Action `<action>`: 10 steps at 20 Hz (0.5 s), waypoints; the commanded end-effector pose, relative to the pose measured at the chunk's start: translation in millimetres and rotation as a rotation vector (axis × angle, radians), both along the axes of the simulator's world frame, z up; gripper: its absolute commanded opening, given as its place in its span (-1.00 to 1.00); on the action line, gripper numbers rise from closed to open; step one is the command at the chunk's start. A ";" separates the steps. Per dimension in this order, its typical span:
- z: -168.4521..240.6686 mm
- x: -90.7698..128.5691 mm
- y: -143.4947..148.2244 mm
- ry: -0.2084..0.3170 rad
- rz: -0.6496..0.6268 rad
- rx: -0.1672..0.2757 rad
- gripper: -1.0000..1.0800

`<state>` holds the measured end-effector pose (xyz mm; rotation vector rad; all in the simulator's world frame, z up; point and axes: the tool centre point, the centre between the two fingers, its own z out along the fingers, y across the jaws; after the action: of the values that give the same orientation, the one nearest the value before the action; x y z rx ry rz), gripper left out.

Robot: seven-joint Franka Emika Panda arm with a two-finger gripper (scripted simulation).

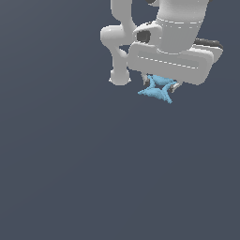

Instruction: Pick up the object and move it to a goal position.

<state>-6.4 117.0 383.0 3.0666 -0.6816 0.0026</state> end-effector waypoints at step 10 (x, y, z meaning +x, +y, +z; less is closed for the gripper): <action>64.0 13.9 12.8 0.002 0.001 0.000 -1.00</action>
<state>6.3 128.7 441.4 3.0671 -0.6808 0.0015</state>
